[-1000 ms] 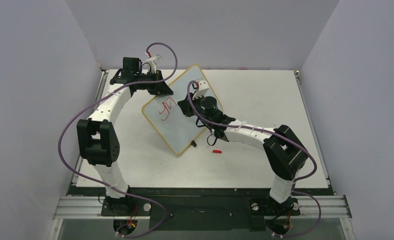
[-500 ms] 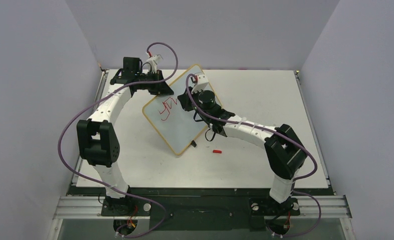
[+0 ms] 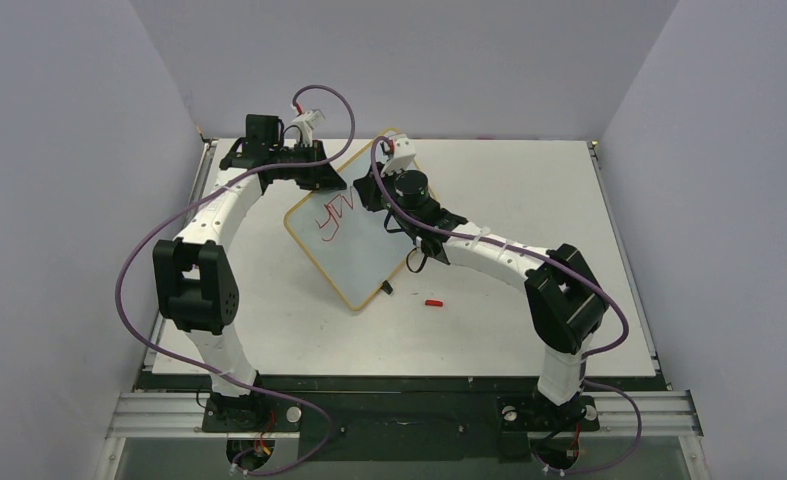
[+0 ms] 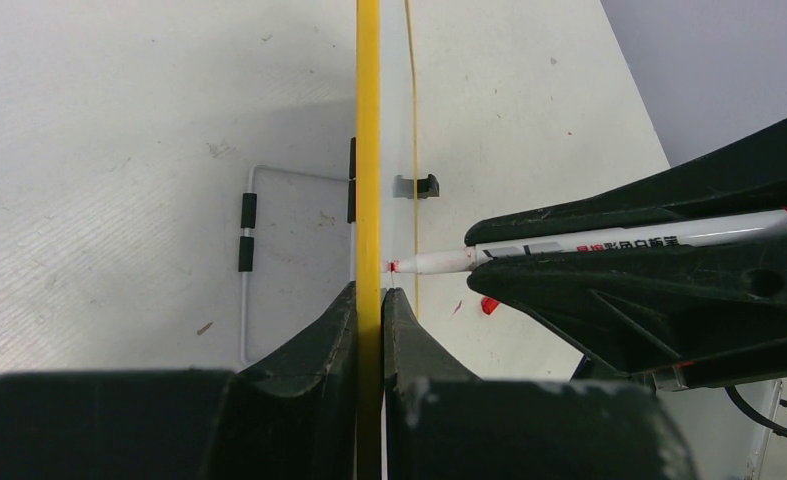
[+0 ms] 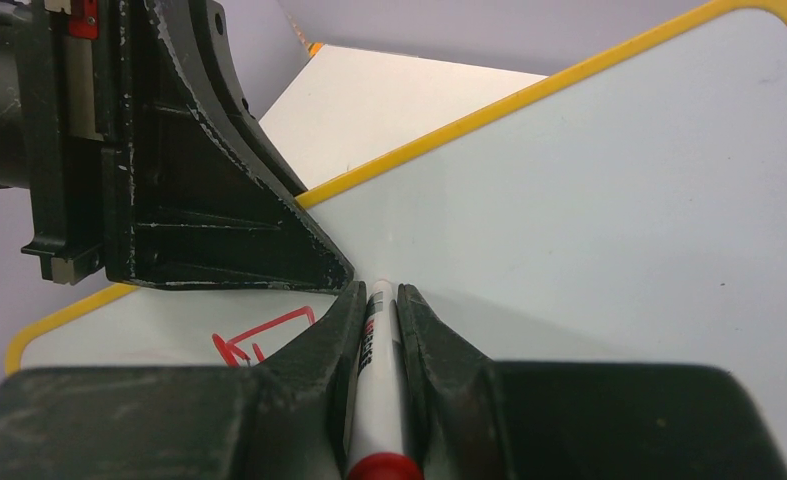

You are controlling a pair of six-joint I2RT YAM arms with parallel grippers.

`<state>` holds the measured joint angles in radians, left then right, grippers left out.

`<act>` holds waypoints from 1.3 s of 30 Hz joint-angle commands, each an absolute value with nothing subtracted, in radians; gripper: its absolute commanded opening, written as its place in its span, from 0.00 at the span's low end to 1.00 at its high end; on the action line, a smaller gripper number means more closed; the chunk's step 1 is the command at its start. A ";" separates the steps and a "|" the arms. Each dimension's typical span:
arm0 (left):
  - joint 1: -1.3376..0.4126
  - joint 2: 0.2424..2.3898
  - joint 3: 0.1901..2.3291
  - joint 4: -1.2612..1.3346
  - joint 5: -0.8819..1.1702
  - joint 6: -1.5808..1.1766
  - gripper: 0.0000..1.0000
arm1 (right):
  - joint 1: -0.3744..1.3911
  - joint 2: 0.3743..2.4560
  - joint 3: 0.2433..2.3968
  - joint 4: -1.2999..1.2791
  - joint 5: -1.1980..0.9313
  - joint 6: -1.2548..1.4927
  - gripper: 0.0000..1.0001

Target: Write a sentence on the whiteboard

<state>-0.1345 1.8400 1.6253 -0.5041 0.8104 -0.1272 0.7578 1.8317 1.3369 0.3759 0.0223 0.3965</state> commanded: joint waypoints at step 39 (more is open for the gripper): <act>-0.146 1.789 1.613 -0.359 0.772 -0.052 0.00 | 0.744 1.510 1.137 0.197 0.143 0.259 0.00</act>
